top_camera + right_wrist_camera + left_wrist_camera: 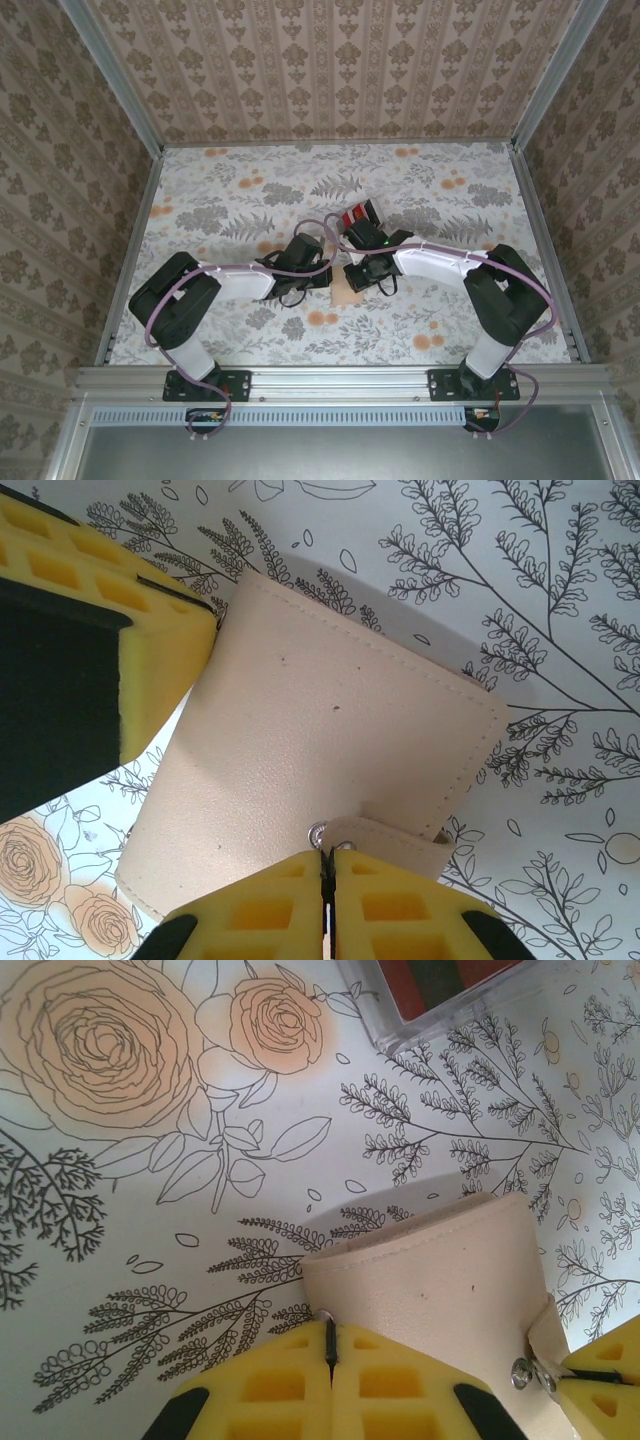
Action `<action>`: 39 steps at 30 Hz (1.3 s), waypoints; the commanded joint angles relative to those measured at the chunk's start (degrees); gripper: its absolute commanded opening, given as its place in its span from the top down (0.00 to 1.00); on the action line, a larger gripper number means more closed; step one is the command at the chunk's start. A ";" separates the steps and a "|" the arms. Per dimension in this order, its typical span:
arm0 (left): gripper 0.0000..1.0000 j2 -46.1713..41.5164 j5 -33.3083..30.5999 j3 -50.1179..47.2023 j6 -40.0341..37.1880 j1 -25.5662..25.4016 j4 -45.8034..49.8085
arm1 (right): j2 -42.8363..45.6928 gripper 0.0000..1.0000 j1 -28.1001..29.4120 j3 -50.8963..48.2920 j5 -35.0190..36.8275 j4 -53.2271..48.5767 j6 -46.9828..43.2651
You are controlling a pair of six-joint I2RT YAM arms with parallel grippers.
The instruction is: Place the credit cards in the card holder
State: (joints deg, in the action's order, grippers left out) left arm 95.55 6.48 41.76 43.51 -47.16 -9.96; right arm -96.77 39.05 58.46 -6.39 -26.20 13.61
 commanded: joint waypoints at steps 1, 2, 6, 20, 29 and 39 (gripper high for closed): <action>0.95 0.08 0.92 -0.26 -0.70 -0.04 -0.03 | -1.38 0.89 0.23 1.22 0.58 -1.96 -0.07; 0.95 -0.01 0.91 -0.30 -0.66 -0.03 0.02 | -1.67 0.88 0.24 1.22 0.34 -1.77 -0.07; 0.95 -0.07 0.58 -0.64 -0.46 -0.04 -0.23 | -2.97 0.88 0.63 2.27 -0.58 -2.24 -0.29; 0.95 2.01 1.05 0.25 -0.33 0.00 -0.94 | -0.77 0.88 -1.66 -0.42 -6.40 2.22 1.54; 0.95 2.37 1.30 -0.32 -0.04 0.21 -1.45 | 0.35 0.88 -3.70 -0.78 -6.09 1.66 1.78; 0.95 2.69 1.52 -0.37 -0.51 0.49 -2.04 | 1.56 0.88 -3.73 -0.06 -7.59 -0.75 1.39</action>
State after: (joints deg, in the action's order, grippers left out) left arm 96.79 6.92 41.74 43.53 -47.13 -12.27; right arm -96.88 35.40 58.39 -12.45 -25.54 14.96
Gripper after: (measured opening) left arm 0.048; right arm 0.121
